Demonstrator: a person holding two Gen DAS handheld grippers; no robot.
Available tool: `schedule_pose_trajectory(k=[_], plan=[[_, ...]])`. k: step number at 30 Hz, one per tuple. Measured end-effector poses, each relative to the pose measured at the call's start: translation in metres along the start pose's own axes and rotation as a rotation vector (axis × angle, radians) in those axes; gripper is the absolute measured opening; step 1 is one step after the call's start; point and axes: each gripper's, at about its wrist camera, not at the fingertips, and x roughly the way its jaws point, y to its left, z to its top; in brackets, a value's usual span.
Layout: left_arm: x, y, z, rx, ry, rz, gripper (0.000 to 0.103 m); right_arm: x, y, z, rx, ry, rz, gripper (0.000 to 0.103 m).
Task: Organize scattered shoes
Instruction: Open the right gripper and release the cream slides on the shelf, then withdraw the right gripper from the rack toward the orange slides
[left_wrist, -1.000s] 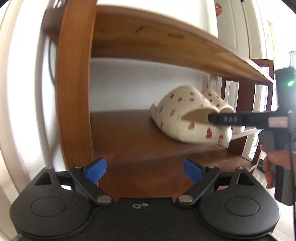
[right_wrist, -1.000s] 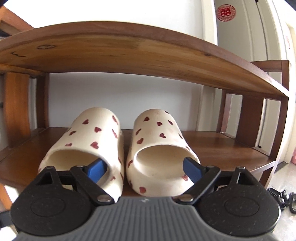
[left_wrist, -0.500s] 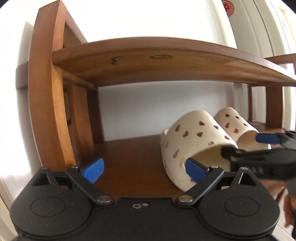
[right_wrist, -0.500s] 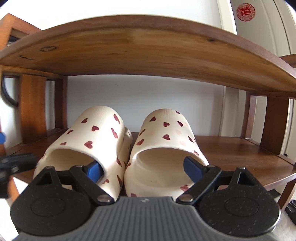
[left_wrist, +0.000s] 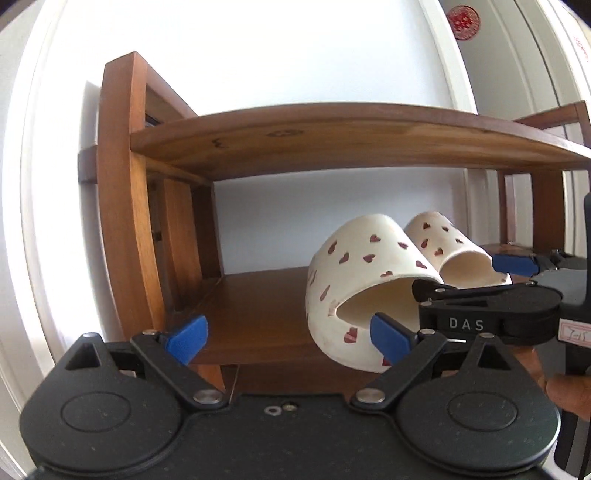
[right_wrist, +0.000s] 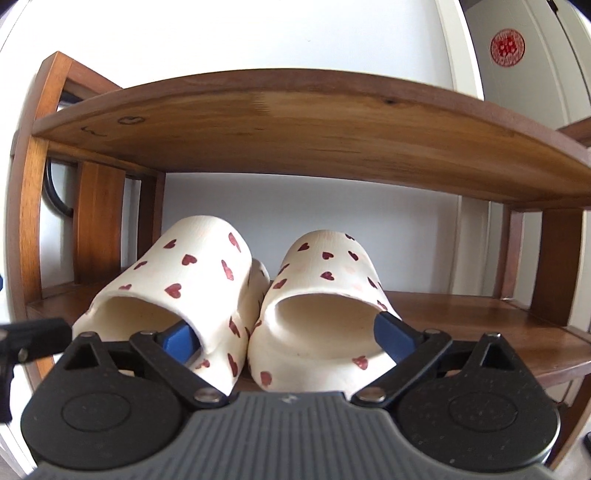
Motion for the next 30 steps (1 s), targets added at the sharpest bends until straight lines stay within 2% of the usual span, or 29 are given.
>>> schedule_pose_trajectory(k=[3,5,7,8,9,10,12,15,20,24,27,30], plan=[[0.02,-0.011,0.011,0.033,0.008,0.05,0.093,0.007,-0.003,0.006,0.031,0.022,0.008,0.102],[0.033,-0.011,0.014,0.013,0.0,0.058,0.103,0.003,-0.004,0.006,0.036,0.026,0.01,0.1],[0.043,-0.02,0.017,0.086,-0.024,0.092,0.102,0.001,-0.009,0.006,0.045,0.04,-0.011,0.1],[0.048,-0.025,0.018,0.126,-0.036,0.111,0.088,-0.001,-0.013,0.008,0.048,0.048,-0.035,0.1],[0.057,-0.029,0.02,0.141,-0.016,0.146,0.083,-0.003,-0.015,0.007,0.041,0.037,-0.033,0.101],[0.064,-0.028,0.022,0.109,0.011,0.137,0.084,-0.005,-0.016,0.006,0.033,0.024,-0.029,0.101],[0.075,-0.025,0.026,0.064,0.041,0.126,0.081,-0.005,-0.018,0.006,0.035,0.009,0.109,0.102],[0.087,-0.023,0.028,0.053,0.045,0.127,0.084,-0.004,-0.009,0.014,-0.009,0.01,0.058,0.102],[0.104,-0.015,0.027,0.034,0.042,0.15,0.083,-0.032,-0.007,0.01,-0.073,-0.029,0.062,0.102],[0.093,-0.015,0.024,0.018,0.016,0.093,0.083,-0.049,-0.024,0.005,-0.013,-0.061,0.092,0.102],[0.073,-0.02,0.018,0.035,-0.002,0.086,0.089,-0.027,-0.03,0.007,0.019,0.025,0.071,0.102],[0.048,-0.02,0.01,0.024,-0.033,0.063,0.093,-0.011,-0.031,0.011,0.026,0.05,0.047,0.101]])
